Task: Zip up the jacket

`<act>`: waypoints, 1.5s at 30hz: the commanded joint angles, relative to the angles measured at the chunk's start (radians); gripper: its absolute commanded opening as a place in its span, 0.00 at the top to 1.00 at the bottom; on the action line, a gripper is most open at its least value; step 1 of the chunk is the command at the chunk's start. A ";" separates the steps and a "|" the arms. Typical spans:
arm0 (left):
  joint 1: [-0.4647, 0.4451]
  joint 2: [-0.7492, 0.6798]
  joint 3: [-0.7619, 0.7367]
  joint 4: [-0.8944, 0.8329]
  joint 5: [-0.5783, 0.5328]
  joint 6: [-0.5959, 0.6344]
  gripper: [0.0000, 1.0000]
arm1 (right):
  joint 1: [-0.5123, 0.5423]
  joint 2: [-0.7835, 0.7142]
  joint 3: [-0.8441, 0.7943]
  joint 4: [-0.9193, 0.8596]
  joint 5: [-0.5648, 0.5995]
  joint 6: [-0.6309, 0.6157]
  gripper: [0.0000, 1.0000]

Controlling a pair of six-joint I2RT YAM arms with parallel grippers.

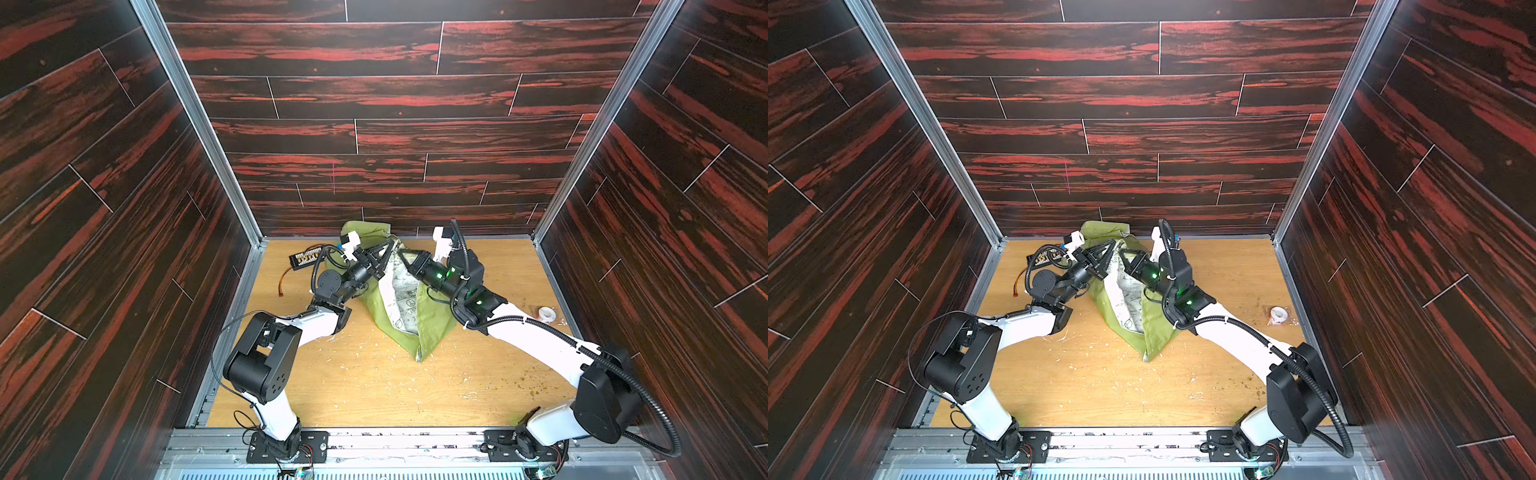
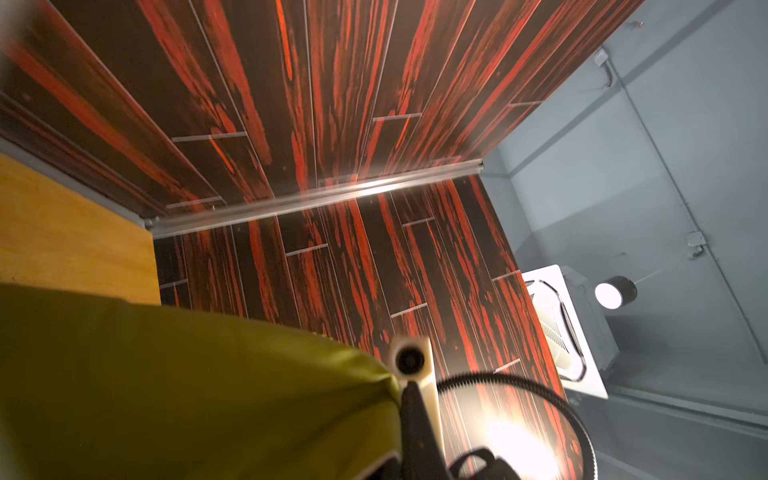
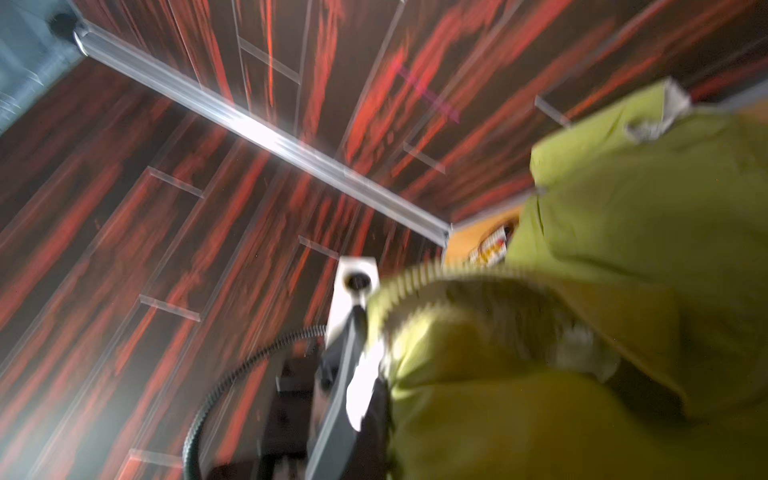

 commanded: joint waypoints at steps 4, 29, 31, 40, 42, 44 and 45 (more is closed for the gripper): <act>0.000 -0.056 -0.049 0.026 -0.093 0.040 1.00 | 0.051 -0.067 -0.039 -0.105 -0.175 0.007 0.73; -0.025 -0.360 -0.160 -0.754 0.065 0.158 1.00 | -0.035 0.021 0.600 -1.255 -0.049 -0.770 0.68; -0.024 -0.393 -0.164 -0.876 0.079 0.159 1.00 | -0.033 0.040 0.615 -1.254 -0.103 -0.793 0.65; -0.023 -0.381 -0.215 -0.931 0.201 0.040 1.00 | 0.006 0.090 0.604 -1.256 -0.333 -0.874 0.59; -0.021 -0.388 -0.213 -0.950 0.200 0.043 1.00 | 0.012 0.110 0.609 -1.273 -0.346 -0.889 0.59; -0.022 -0.395 -0.200 -0.994 0.208 0.059 1.00 | 0.027 0.134 0.618 -1.300 -0.329 -0.911 0.58; -0.022 -0.399 -0.195 -1.012 0.213 0.066 1.00 | 0.038 0.146 0.624 -1.312 -0.313 -0.921 0.57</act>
